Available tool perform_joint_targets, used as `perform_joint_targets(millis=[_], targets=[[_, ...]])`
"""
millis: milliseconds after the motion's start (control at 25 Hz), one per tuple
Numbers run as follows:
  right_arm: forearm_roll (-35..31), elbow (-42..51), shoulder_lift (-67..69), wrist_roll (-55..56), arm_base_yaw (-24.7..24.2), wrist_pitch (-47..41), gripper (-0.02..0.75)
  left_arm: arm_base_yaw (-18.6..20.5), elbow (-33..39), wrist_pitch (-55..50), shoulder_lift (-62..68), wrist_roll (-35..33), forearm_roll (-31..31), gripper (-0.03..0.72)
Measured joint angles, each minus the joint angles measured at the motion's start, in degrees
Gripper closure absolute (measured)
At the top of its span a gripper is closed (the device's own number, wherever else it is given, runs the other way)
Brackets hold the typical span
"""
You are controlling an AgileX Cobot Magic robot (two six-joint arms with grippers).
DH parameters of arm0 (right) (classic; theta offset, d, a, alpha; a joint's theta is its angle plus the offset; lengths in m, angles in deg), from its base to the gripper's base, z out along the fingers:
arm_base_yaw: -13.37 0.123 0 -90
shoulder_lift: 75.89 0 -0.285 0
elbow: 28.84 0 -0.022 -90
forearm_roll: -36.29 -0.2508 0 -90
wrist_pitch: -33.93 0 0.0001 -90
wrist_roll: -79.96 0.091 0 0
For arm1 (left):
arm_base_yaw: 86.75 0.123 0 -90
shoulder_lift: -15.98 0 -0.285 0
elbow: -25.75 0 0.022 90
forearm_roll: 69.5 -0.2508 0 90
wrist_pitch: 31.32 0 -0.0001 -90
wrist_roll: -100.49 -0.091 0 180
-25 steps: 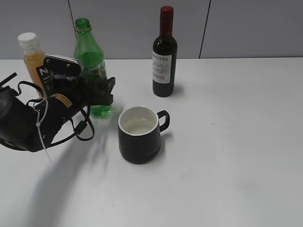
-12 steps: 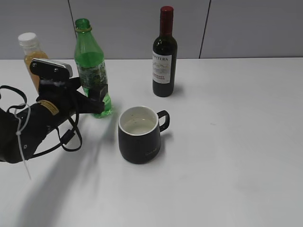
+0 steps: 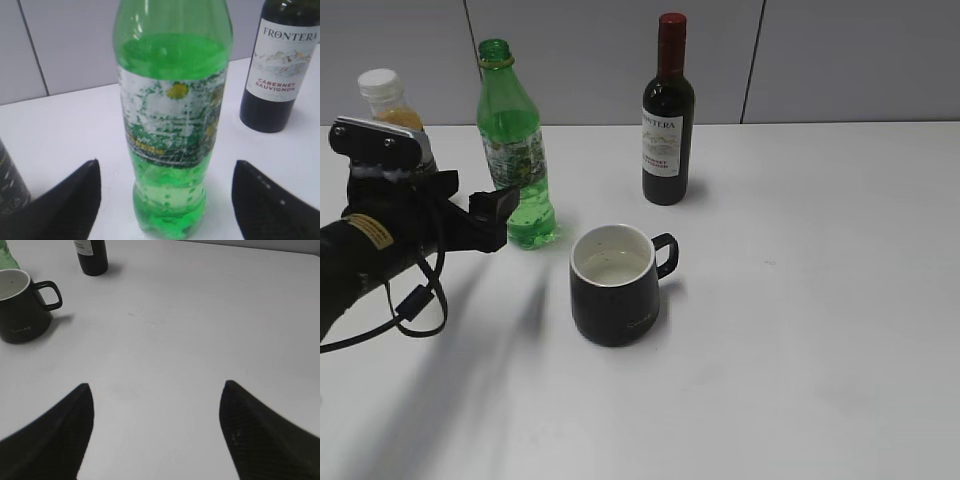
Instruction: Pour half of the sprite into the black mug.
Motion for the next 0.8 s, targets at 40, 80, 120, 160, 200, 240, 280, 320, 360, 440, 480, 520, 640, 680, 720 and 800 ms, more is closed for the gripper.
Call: perform_joint_targets(millis=[40,80,120,160,200,240,280,320,360,440,480,520,640,680,720,800], targets=[[0.00,0.00,0.00,0.00,0.00,0.00,0.146,0.05,0.05,-2.85,-1.69,-0.43,0.13,0.064],[0.00,0.00,0.00,0.00,0.00,0.00,0.146,0.24,0.05,-5.67,-3.44,-0.83,0.20,0.067],[0.00,0.00,0.00,0.00,0.00,0.00,0.146,0.45,0.05,-8.66,-5.24,-1.01,0.20,0.069],[0.00,0.00,0.00,0.00,0.00,0.00,0.146,0.82,0.06,-11.19,-6.73,-1.14,0.20,0.071],[0.00,0.00,0.00,0.00,0.00,0.00,0.146,1.38,0.11,-14.35,-8.56,-1.19,0.14,0.073],[0.00,0.00,0.00,0.00,0.00,0.00,0.146,2.07,0.11,-17.80,-10.41,-1.24,-0.08,0.076],[0.00,0.00,0.00,0.00,0.00,0.00,0.146,2.79,-0.03,-21.77,-11.95,-1.34,-0.59,0.077],[0.00,0.00,0.00,0.00,0.00,0.00,0.146,3.71,-0.50,-25.65,-13.74,-1.40,-1.13,0.078],[0.00,0.00,0.00,0.00,0.00,0.00,0.145,4.66,-1.39,-30.80,-15.39,-1.40,-1.86,0.078],[0.00,0.00,0.00,0.00,0.00,0.00,0.145,6.40,-3.96,-40.88,-18.15,-1.40,-3.21,0.078],[0.00,0.00,0.00,0.00,0.00,0.00,0.145,7.37,-5.15,-46.28,-19.56,-1.40,-3.58,0.078],[0.00,0.00,0.00,0.00,0.00,0.00,0.145,8.30,-6.64,-51.27,-20.91,-1.40,-3.97,0.078],[0.00,0.00,0.00,0.00,0.00,0.00,0.145,10.58,-10.33,-63.46,-24.56,-1.40,-4.37,0.078],[0.00,0.00,0.00,0.00,0.00,0.00,0.145,11.09,-11.51,-67.34,-25.77,-1.40,-4.44,0.078],[0.00,0.00,0.00,0.00,0.00,0.00,0.145,11.69,-12.67,-70.56,-26.71,-1.40,-4.44,0.078],[0.00,0.00,0.00,0.00,0.00,0.00,0.145,13.08,-14.83,-78.74,-28.56,-1.40,-4.38,0.078]])
